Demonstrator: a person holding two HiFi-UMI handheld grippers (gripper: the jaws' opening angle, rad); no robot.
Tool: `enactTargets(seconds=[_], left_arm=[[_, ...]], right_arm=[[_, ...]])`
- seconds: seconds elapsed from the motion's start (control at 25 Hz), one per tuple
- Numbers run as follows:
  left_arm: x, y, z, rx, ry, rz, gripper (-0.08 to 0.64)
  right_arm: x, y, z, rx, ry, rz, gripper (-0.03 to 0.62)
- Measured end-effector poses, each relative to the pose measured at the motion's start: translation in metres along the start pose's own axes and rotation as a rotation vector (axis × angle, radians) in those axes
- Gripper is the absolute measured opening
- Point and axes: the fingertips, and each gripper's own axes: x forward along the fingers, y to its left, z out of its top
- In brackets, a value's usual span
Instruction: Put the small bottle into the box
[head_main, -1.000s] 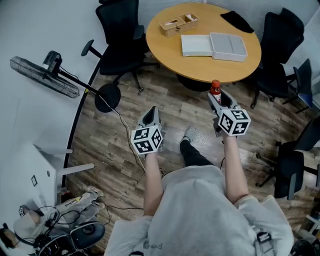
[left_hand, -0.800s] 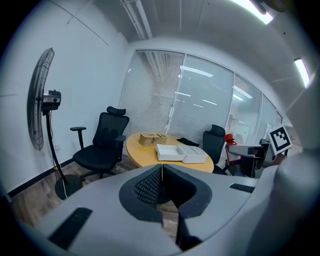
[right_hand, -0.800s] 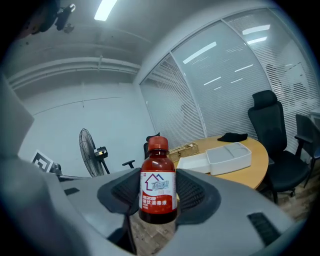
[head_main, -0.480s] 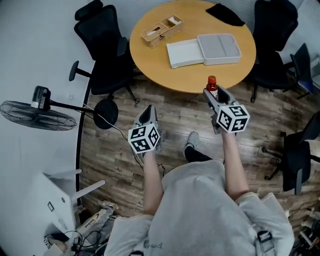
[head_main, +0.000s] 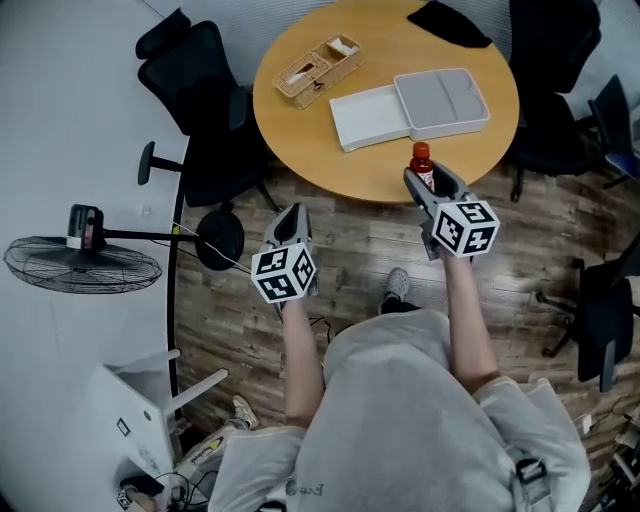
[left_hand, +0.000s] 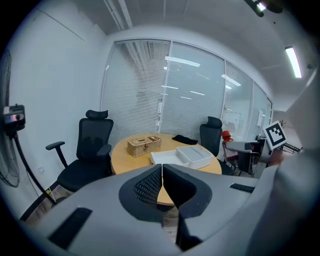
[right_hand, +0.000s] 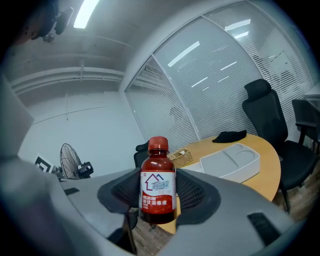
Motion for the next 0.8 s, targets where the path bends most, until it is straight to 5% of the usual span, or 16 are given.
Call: enactTargets(seconds=[0.36,0.8], left_arm=[[0.011,0.008,-0.002,-0.01,0.01,0.006,0.029],[0.063,-0.022,0.026,0.104,0.027,-0.116,0.029]], right_arm=[[0.006,-0.004,-0.009,0.005,0.015,0.004,0.224],[-0.008,-0.035,0.003,0.022,-0.051,-0.095,0.224]])
